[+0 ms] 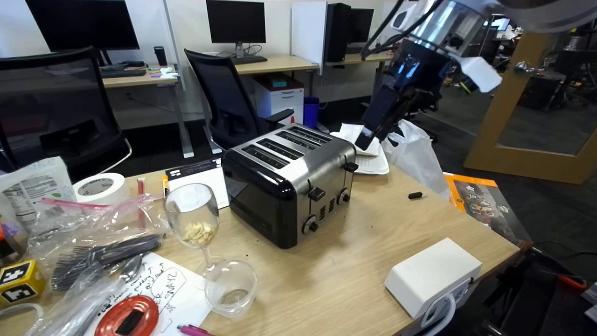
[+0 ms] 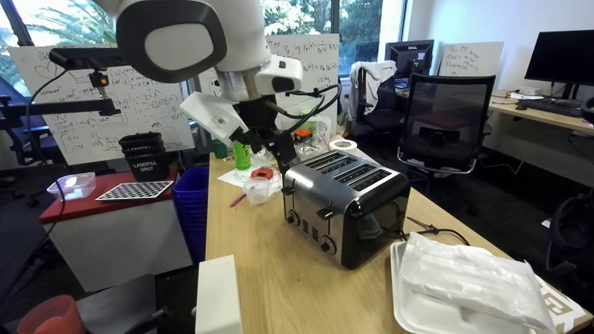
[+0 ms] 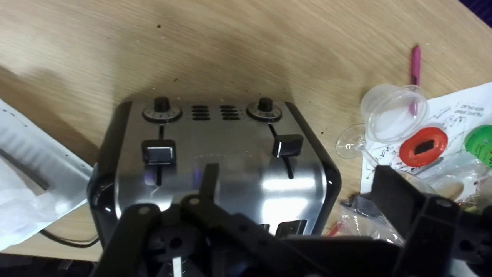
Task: Move the purple pen to the left
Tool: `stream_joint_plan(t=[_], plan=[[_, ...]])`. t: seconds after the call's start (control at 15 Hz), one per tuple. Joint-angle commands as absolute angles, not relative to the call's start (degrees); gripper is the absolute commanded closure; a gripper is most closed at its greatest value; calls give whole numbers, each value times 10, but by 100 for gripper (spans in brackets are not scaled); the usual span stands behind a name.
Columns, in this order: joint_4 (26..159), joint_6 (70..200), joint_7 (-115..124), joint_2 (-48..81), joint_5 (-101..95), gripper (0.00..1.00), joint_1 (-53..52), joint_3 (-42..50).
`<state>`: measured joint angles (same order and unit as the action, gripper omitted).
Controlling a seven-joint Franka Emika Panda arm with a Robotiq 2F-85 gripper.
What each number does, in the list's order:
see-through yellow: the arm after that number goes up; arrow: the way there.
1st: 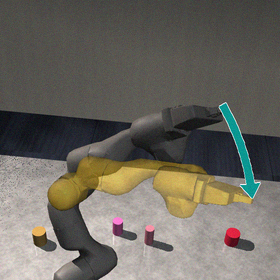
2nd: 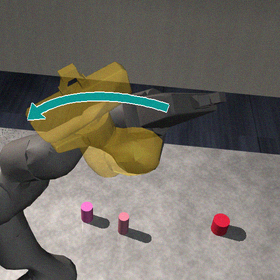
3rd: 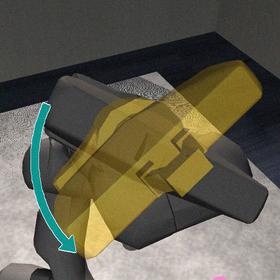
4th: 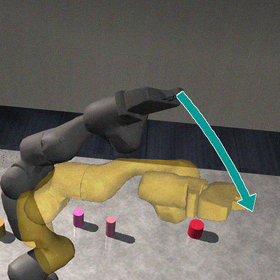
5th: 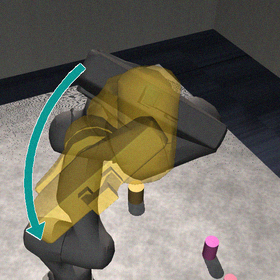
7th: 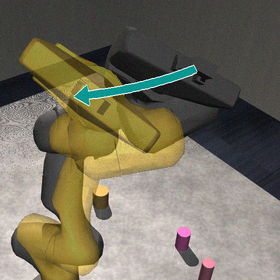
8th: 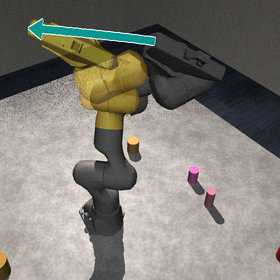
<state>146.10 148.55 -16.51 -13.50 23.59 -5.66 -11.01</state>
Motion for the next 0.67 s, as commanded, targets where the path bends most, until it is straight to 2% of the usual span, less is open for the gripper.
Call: stream_joint_plan(t=[0.0,0.6], plan=[[1475,1486,-152,-152,203,0,-86,-77],[1496,1486,-149,-179,186,0,-92,-70]])
